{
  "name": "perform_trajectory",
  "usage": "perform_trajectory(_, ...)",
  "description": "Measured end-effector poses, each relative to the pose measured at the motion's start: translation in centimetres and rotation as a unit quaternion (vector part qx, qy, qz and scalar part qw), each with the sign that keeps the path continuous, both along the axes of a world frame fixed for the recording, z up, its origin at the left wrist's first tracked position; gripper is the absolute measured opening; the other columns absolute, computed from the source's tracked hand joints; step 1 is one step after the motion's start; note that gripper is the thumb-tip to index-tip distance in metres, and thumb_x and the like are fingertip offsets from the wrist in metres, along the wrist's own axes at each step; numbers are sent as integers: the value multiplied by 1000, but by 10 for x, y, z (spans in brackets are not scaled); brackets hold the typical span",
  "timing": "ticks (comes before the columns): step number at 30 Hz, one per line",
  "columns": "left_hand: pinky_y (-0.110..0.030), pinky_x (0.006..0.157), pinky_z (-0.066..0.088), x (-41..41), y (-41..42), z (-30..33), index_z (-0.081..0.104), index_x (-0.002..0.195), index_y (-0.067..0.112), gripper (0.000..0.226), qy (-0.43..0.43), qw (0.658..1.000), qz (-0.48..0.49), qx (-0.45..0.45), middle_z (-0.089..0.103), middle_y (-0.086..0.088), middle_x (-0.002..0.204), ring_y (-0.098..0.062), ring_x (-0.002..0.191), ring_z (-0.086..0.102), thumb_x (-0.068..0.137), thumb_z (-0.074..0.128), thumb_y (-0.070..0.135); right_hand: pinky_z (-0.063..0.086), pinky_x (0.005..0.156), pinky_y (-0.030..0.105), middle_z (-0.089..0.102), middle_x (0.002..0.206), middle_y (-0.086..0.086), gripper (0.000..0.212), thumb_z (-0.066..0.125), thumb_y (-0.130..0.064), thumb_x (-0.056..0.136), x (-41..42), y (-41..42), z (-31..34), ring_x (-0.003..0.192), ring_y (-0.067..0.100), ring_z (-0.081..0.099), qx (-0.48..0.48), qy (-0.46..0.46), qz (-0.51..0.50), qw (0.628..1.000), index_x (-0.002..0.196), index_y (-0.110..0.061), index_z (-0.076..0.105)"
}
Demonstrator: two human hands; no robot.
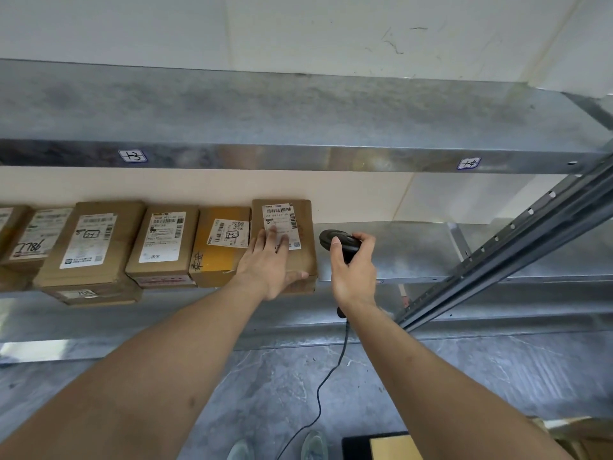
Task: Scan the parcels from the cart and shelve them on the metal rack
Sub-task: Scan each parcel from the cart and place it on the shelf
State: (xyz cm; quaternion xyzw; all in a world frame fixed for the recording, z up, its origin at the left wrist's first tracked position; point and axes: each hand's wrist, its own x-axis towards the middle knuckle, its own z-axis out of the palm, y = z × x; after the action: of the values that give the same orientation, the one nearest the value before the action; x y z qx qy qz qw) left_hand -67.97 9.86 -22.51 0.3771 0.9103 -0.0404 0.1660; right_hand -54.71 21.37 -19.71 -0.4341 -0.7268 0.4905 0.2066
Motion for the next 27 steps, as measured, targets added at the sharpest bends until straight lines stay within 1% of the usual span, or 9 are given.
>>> perform_trajectory(4,-47,129,1,-8,3,0,2,168,19,106,-11,1000,2,6,-11,-14,175,-35,162,-5,92,37,85,48,82,34,64,107,-4,37,53,-46,106,-2,0,0,95,20,65,-1,-2,9,1000,135,-27,39)
perform_trajectory(8,-49,130,6,-10,6,5,12,167,18,104,-15,1000,5,2,-3,-15,175,-37,161,1,92,43,83,48,83,34,63,103,-8,37,52,-46,107,-5,1,4,95,19,65,-4,-3,11,1000,135,-27,38)
perform_trajectory(12,-52,128,21,-11,11,17,31,160,19,87,0,1000,9,16,19,-13,169,-40,155,20,94,50,72,47,82,35,60,98,-13,37,52,-47,107,-5,1,10,92,17,63,0,-4,18,1000,134,-26,38)
perform_trajectory(15,-53,123,30,-8,13,29,35,157,17,79,12,1000,5,26,28,-10,165,-39,149,31,94,56,61,48,83,35,62,102,-11,36,52,-46,107,-3,1,15,94,17,63,0,5,22,1000,133,-25,39)
perform_trajectory(17,-53,119,35,-4,14,39,41,154,17,74,17,999,3,29,35,-9,161,-38,144,37,94,56,58,50,85,37,63,106,-8,36,52,-46,107,0,1,19,97,19,64,2,11,23,1000,133,-26,39)
perform_trajectory(21,-51,110,43,8,16,58,51,144,17,59,18,999,4,48,47,-9,151,-36,136,47,97,55,53,50,88,38,61,105,-10,38,53,-46,107,6,-4,28,98,20,63,2,27,20,999,137,-26,39)
perform_trajectory(23,-50,108,45,13,16,67,53,142,16,57,22,998,-4,63,50,-10,149,-37,134,49,98,54,51,50,90,38,61,107,-7,39,52,-47,106,10,-9,33,99,20,62,-1,37,8,999,137,-27,39)
perform_trajectory(27,-51,110,45,21,10,82,52,145,15,57,26,994,-42,96,50,-11,149,-38,137,48,101,53,51,51,93,41,63,112,-3,39,52,-50,106,18,-26,46,102,23,63,3,49,-25,998,136,-30,38)
